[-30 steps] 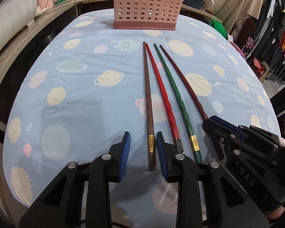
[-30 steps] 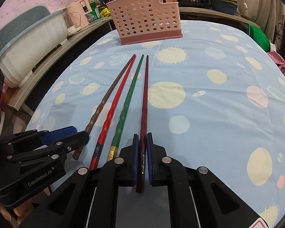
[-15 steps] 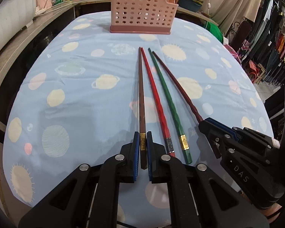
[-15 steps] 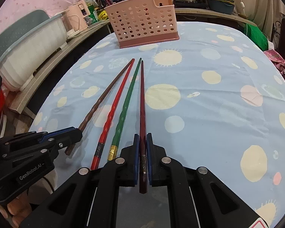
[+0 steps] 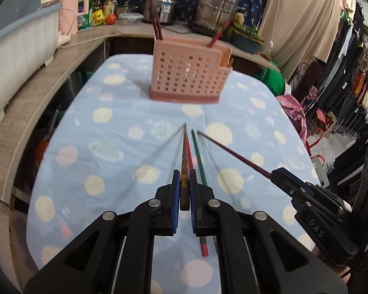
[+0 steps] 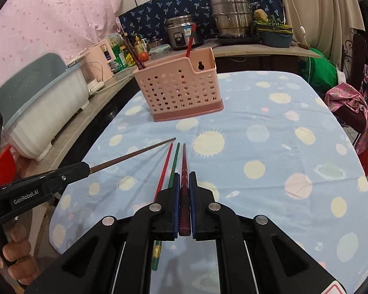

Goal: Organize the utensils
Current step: 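Lift both held chopsticks and lower them into the pink holder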

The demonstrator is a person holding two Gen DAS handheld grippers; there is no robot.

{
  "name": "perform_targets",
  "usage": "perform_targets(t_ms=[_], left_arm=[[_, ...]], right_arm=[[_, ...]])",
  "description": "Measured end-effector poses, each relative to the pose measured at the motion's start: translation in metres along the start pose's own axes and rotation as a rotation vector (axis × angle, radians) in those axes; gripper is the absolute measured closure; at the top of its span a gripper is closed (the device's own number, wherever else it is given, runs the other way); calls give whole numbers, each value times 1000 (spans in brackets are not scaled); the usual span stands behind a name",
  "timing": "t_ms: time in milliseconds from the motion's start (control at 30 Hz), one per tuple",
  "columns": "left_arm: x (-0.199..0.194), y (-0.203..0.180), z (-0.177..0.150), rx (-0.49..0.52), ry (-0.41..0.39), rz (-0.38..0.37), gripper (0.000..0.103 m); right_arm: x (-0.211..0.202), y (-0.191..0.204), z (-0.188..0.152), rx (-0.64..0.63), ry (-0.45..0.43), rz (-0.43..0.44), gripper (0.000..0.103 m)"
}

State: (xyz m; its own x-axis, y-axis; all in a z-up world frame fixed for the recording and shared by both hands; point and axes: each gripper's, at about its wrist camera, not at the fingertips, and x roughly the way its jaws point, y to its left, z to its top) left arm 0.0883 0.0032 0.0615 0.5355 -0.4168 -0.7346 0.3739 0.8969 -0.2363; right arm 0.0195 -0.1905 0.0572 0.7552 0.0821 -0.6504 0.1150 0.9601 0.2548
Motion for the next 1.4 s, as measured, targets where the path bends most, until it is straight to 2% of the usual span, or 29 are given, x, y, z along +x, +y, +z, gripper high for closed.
perform_targets(t_ms=[267, 500, 933, 1400], left_arm=[[-17, -4, 51, -5, -94, 10, 96], [-26, -8, 89, 9, -139, 35, 96], [-43, -12, 138, 26, -217, 43, 96], [-80, -17, 210, 22, -393, 58, 96]], right_arm=[[-11, -6, 47, 11, -100, -10, 96], [-15, -7, 84, 14, -161, -2, 96], [-17, 1, 143, 43, -251, 67, 96], [-18, 9, 208, 77, -390, 85, 96]])
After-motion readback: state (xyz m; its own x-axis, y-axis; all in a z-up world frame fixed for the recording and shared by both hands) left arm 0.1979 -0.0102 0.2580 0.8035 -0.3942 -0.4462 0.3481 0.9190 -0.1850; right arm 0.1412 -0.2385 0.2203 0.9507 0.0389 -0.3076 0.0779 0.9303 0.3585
